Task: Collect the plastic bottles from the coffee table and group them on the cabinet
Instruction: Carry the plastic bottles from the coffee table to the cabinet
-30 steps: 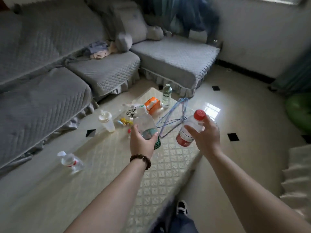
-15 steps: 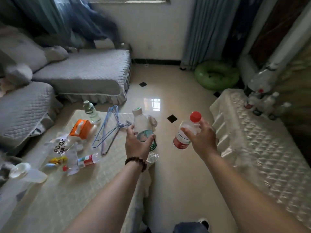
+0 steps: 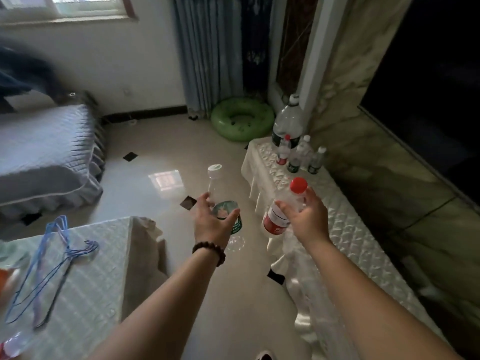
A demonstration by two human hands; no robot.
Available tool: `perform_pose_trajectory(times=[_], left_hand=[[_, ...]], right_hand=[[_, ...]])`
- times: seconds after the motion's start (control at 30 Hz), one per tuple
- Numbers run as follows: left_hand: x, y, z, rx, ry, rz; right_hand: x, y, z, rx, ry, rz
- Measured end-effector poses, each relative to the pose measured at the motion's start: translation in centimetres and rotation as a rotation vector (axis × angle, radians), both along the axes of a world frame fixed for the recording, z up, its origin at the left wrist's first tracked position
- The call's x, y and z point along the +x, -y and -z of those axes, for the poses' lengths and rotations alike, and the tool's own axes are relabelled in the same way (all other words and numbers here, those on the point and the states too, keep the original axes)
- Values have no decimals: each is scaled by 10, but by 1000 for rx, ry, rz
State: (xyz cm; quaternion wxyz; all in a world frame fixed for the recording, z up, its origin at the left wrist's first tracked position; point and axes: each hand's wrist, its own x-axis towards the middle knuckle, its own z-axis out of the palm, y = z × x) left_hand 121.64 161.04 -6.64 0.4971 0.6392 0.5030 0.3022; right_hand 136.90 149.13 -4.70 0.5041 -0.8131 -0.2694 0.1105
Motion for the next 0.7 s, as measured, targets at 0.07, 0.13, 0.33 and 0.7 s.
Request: perform_pose_trajectory(times=[0.07, 0.13, 0.33, 0.7], left_hand=[[34, 8, -3, -22, 21, 52], [63, 14, -3, -29, 35, 92], [132, 10, 7, -42, 15, 189], [255, -64, 64, -77, -69, 341]], right_hand=[[29, 13, 3, -2, -17, 52], [53, 25, 4, -15, -29, 100], [108, 42, 16, -46, -26, 197], [208, -11, 54, -125, -104, 367]])
